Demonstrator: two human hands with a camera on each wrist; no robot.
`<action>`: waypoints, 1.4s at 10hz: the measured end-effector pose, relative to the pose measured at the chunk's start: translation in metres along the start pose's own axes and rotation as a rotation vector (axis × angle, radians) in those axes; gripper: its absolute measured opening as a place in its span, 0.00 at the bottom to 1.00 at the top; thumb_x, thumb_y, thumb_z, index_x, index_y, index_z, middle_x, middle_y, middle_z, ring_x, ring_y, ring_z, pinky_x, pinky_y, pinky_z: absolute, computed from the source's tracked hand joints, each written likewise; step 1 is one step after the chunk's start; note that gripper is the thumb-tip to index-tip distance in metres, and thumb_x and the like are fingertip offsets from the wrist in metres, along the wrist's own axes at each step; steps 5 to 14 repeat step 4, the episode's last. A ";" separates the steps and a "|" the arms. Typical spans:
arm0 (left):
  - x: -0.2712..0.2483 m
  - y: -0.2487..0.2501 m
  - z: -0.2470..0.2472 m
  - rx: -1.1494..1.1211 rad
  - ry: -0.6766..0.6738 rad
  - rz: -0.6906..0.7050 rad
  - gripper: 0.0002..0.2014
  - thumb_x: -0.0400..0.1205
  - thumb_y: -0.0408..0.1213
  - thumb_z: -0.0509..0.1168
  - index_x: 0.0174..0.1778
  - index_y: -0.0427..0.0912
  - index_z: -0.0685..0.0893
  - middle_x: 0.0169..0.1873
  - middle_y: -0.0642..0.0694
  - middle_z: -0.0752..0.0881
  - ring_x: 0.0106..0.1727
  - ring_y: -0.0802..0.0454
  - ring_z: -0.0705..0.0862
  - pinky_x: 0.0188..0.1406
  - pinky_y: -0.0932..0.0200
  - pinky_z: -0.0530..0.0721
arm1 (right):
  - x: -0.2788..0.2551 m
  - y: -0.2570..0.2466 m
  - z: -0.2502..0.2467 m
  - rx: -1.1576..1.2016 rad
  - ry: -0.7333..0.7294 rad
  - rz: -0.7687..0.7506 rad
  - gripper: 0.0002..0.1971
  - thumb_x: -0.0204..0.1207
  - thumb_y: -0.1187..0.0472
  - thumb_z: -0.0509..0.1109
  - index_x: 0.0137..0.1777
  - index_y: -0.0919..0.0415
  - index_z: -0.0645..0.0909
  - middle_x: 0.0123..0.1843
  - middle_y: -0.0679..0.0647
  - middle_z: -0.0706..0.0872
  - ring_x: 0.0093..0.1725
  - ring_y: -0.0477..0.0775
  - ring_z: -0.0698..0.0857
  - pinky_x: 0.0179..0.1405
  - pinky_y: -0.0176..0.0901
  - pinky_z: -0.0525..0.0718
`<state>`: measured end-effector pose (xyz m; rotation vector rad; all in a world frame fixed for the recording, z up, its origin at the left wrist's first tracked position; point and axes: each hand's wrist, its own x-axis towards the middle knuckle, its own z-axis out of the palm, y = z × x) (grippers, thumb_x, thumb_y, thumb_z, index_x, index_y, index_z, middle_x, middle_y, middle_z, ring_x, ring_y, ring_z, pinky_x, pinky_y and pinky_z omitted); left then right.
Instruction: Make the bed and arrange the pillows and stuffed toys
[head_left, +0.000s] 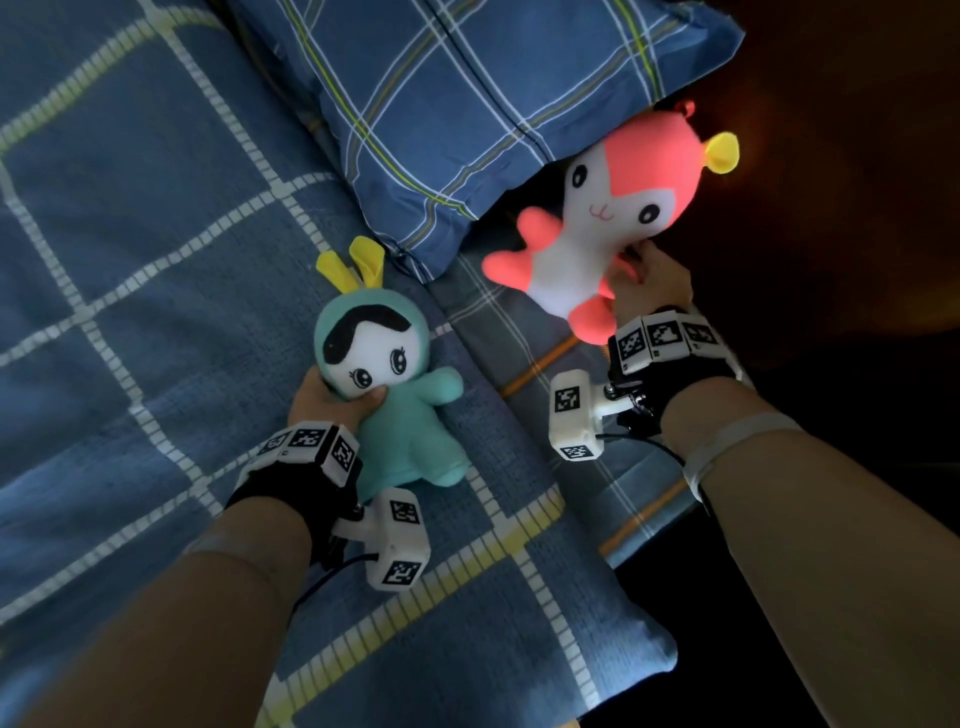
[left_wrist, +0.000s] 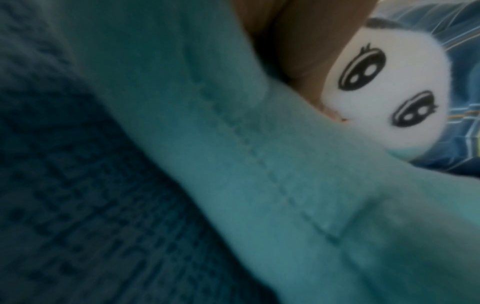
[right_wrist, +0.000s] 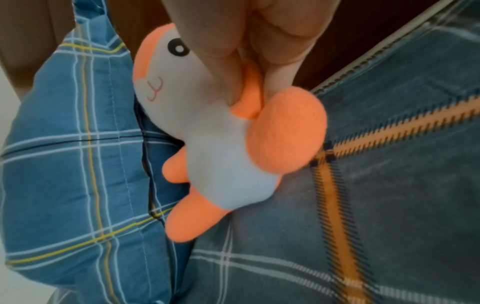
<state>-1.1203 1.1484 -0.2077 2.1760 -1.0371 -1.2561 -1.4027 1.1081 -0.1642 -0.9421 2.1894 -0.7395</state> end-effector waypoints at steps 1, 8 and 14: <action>0.002 -0.001 0.000 -0.015 -0.006 0.006 0.28 0.73 0.28 0.73 0.69 0.30 0.74 0.67 0.33 0.80 0.68 0.38 0.78 0.60 0.57 0.73 | 0.003 0.000 0.001 -0.031 0.077 -0.003 0.17 0.77 0.63 0.62 0.66 0.57 0.80 0.59 0.58 0.87 0.60 0.58 0.84 0.58 0.42 0.77; -0.006 0.006 -0.003 -0.008 -0.019 -0.026 0.29 0.73 0.30 0.74 0.70 0.31 0.74 0.68 0.34 0.80 0.69 0.38 0.78 0.65 0.52 0.75 | 0.002 0.007 0.004 0.017 0.075 0.099 0.22 0.78 0.54 0.65 0.70 0.63 0.76 0.64 0.62 0.84 0.64 0.62 0.82 0.59 0.45 0.77; -0.006 0.006 -0.003 -0.008 -0.019 -0.026 0.29 0.73 0.30 0.74 0.70 0.31 0.74 0.68 0.34 0.80 0.69 0.38 0.78 0.65 0.52 0.75 | 0.002 0.007 0.004 0.017 0.075 0.099 0.22 0.78 0.54 0.65 0.70 0.63 0.76 0.64 0.62 0.84 0.64 0.62 0.82 0.59 0.45 0.77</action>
